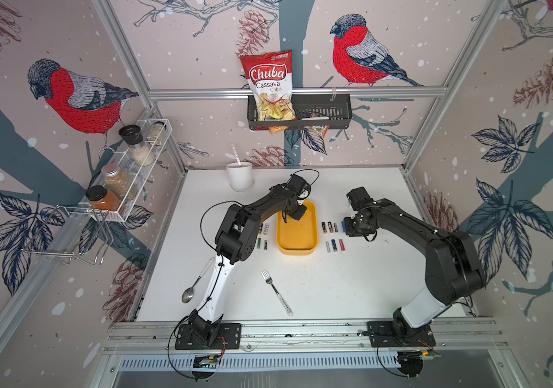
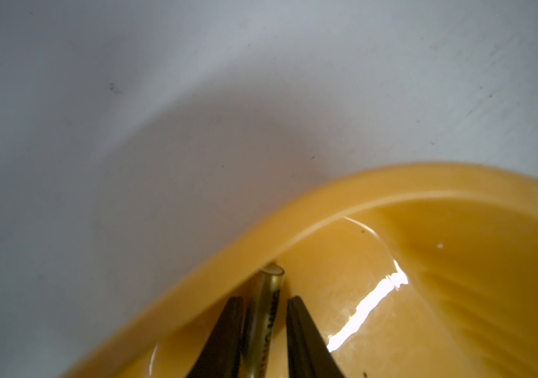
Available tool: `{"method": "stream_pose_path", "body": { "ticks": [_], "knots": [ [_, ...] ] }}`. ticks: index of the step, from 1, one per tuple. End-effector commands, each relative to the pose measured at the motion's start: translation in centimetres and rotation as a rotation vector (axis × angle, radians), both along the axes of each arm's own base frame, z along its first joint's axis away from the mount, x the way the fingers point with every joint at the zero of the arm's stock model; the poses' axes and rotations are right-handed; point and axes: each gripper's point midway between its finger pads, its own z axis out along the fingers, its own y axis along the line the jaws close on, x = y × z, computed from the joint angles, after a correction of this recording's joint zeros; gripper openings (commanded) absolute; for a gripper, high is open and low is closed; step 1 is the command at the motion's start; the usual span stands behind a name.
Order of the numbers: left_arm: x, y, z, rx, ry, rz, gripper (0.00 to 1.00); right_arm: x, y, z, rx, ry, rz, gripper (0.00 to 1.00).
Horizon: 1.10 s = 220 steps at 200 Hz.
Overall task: Take the batteries out of the storage box
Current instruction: Pick up the battery from the storage box.
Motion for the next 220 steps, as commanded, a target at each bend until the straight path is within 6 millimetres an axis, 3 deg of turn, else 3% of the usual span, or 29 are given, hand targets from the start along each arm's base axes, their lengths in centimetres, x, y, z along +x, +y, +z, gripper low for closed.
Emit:
{"method": "stream_pose_path", "body": {
  "ticks": [1,92,156,220],
  "knots": [
    [-0.6,0.2,-0.2,-0.002,0.039,0.013,0.26,0.1,-0.1,0.1,-0.005,-0.008,0.002,0.3],
    [-1.2,0.5,-0.7,0.003,0.077,0.043,0.17,0.1,-0.1,-0.1,0.003,-0.01,0.008,0.29],
    [-1.7,-0.2,2.1,-0.072,0.068,0.063,0.16,0.6,0.3,0.1,0.02,-0.02,0.016,0.29],
    [-2.8,0.5,4.5,-0.118,0.056,0.108,0.16,0.8,0.8,0.1,0.036,-0.027,0.031,0.29]
  ]
}}
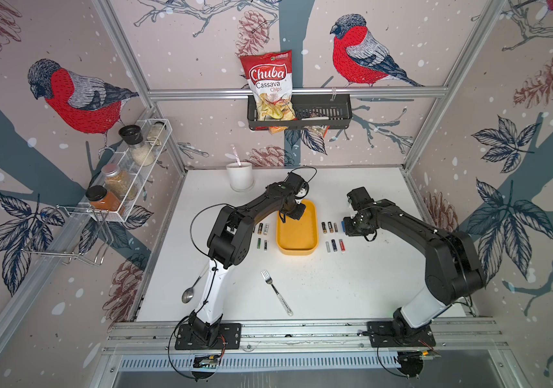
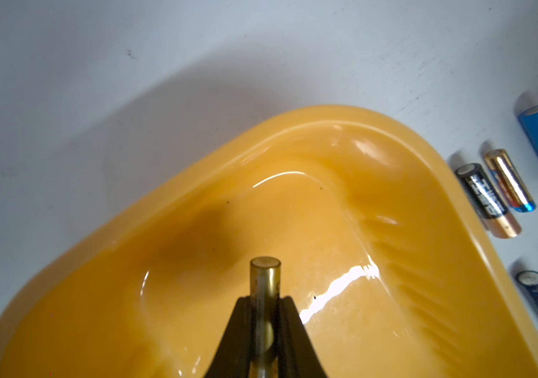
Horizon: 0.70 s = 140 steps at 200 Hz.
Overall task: Take the batteries out of the storage box
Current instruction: Pick up the battery from the storage box.
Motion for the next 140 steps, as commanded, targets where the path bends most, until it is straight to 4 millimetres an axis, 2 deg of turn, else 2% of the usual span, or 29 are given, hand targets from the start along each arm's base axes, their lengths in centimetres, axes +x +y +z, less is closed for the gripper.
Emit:
{"method": "stream_pose_path", "body": {
  "ticks": [1,37,92,140],
  "knots": [
    [-0.2,-0.1,1.4,-0.039,-0.01,0.023,0.16,0.4,0.5,0.2,0.018,-0.014,0.02,0.29],
    [-1.0,0.8,2.7,-0.064,-0.011,0.062,0.16,0.6,0.9,0.2,0.03,-0.016,0.032,0.29],
    [-1.8,3.5,4.2,-0.066,-0.02,0.133,0.16,1.1,1.3,0.3,0.039,-0.021,0.049,0.29],
    [-3.0,7.2,6.1,-0.094,-0.036,0.213,0.16,1.3,1.8,0.5,0.046,-0.027,0.057,0.29]
  ]
}}
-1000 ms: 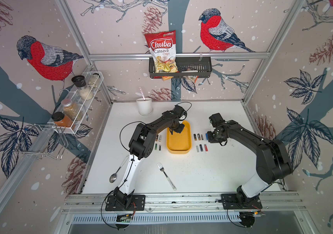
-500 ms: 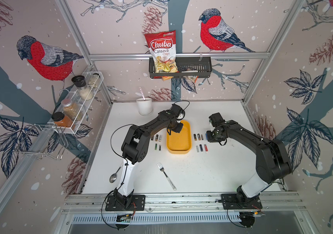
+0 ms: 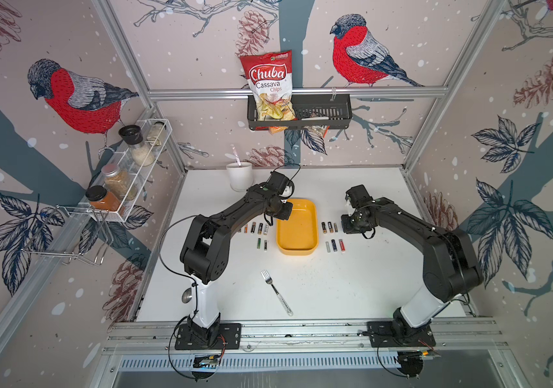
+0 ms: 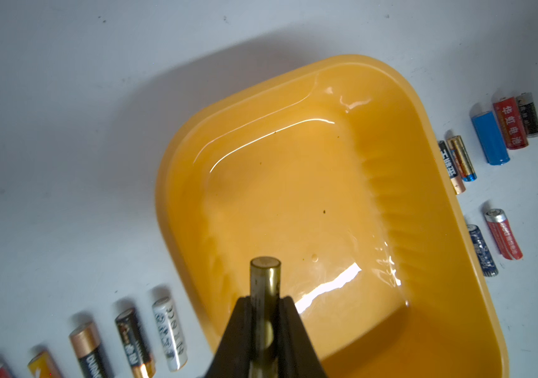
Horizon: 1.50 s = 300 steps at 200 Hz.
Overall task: Take the batteries out of the storage box
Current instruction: Pick up the battery from the storage box, then place the battery at the center of the board.
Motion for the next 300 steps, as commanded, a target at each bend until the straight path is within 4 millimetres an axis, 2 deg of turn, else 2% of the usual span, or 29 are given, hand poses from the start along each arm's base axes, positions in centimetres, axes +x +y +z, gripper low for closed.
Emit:
{"method": "stream_pose_path", "body": {
  "ticks": [1,39,65,91,112,147,150,162,210,252,300],
  "knots": [
    [0.0,1.4,1.2,-0.024,-0.031,0.048,0.16,0.4,0.5,0.2,0.012,-0.012,0.015,0.29],
    [-1.7,5.0,1.9,-0.018,-0.037,0.12,0.16,0.5,0.7,0.3,0.014,-0.014,0.022,0.29],
    [-3.0,7.2,1.5,-0.018,-0.029,0.166,0.16,0.5,0.9,0.3,0.013,-0.013,0.027,0.29],
    [-4.2,8.8,0.6,-0.023,-0.02,0.204,0.16,0.5,1.1,0.3,0.013,-0.012,0.032,0.3],
    [-5.2,10.0,-0.9,-0.027,0.005,0.231,0.16,0.3,1.2,0.1,0.008,-0.005,0.037,0.3],
    [-5.7,10.8,-3.0,-0.018,0.034,0.266,0.16,0.3,1.2,0.2,0.003,-0.005,0.04,0.29],
    [-6.3,11.1,-3.8,-0.008,0.051,0.269,0.16,0.3,1.2,0.2,0.002,-0.005,0.039,0.3],
    [-6.6,11.4,-4.7,0.0,0.064,0.282,0.16,0.3,1.2,0.3,0.001,-0.005,0.04,0.3],
    [-7.0,12.5,-7.1,0.03,0.095,0.326,0.17,0.2,1.1,0.2,-0.006,0.001,0.042,0.29],
    [-6.8,13.3,-7.8,0.04,0.092,0.361,0.17,0.2,1.2,0.1,-0.009,0.004,0.041,0.3],
    [-6.8,13.2,-8.3,0.031,0.107,0.358,0.18,0.3,1.1,0.1,-0.013,0.006,0.04,0.29]
  ]
}}
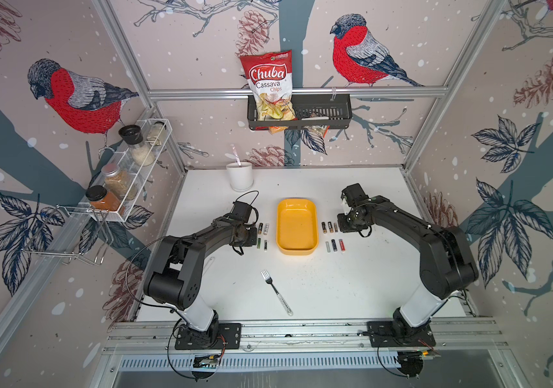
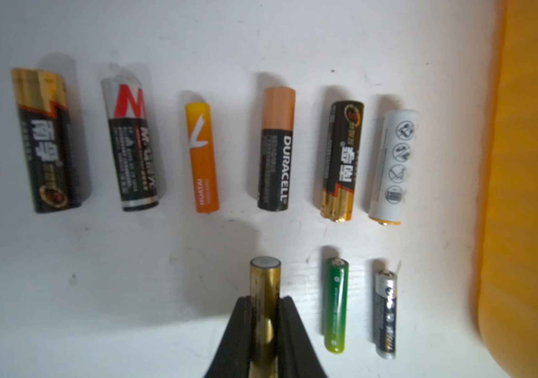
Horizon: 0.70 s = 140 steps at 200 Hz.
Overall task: Take the batteries out of the storage box
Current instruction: Place the battery at the center of the board.
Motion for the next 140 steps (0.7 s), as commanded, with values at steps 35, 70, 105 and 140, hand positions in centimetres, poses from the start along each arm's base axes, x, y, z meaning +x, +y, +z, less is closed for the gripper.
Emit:
{"method": "stream_pose_path", "body": {
  "ticks": [35,70,105,140],
  "knots": [
    [0.44,-0.5,-0.28,-0.029,-0.005,0.0,0.18,0.01,-0.25,0.02,-0.022,0.002,0.009,0.29],
    [0.44,-0.8,-0.42,-0.04,0.008,-0.009,0.2,0.05,-0.34,0.01,-0.023,0.003,0.006,0.3],
    [0.31,-0.75,-0.83,-0.038,0.017,-0.008,0.2,0.05,-0.35,-0.02,-0.024,0.004,0.007,0.3],
    [0.22,-0.76,-1.02,-0.039,0.022,-0.006,0.2,0.09,-0.33,0.0,-0.025,0.004,0.008,0.3]
  ]
}}
